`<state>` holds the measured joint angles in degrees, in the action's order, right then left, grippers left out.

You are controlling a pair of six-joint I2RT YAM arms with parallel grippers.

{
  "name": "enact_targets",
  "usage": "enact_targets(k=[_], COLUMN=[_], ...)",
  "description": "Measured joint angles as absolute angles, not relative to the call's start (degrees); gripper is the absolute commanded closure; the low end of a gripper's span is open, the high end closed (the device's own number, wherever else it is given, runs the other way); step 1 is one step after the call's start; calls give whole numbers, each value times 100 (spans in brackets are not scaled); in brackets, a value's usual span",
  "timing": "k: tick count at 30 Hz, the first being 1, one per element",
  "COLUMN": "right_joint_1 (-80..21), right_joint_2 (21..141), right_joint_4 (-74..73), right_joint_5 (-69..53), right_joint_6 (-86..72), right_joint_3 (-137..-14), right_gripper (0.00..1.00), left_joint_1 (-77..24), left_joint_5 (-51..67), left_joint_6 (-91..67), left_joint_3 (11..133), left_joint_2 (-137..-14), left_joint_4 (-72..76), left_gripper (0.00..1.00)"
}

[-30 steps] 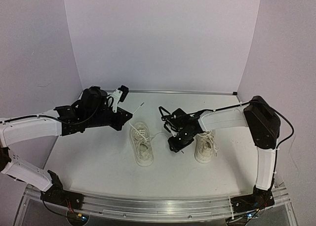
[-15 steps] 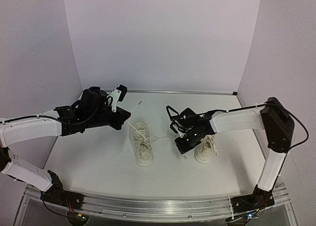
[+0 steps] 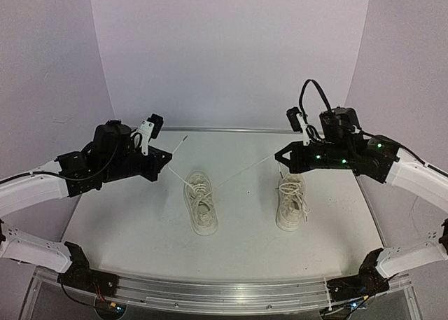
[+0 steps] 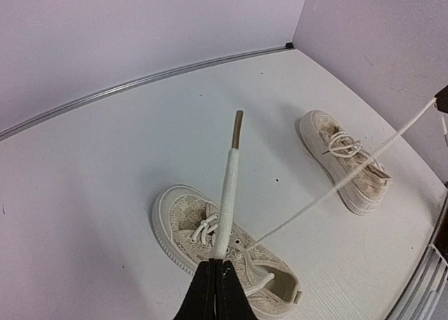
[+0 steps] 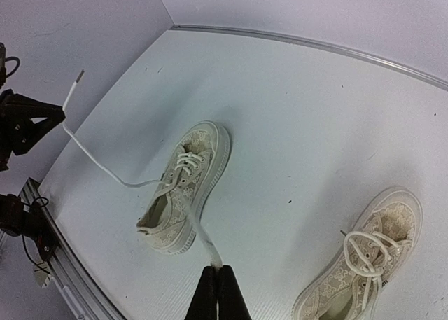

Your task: Tie the shoes

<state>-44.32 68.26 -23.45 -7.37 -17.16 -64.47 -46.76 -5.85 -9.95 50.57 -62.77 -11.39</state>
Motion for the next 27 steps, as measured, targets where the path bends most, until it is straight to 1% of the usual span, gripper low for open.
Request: enact_targets(k=[5, 14, 27], right_joint_1=[-4434, -4434, -4434], right_joint_2=[6626, 6500, 6261], right_joint_4=[-2543, -2769, -2966], right_joint_5=[-700, -692, -698], right_joint_6=[-1816, -1861, -1938], right_joint_3=[-6447, -6451, -6623], right_gripper=[100, 100, 100], left_joint_1=[-4676, -4676, -4676], left_joint_5=[-169, 395, 453], left_joint_6=[-987, -998, -1020], left_joint_3=[5296, 5472, 5474], left_joint_2=[-6020, -6014, -5996], left_joint_4=[-1332, -1350, -1350], left_gripper=[100, 100, 100])
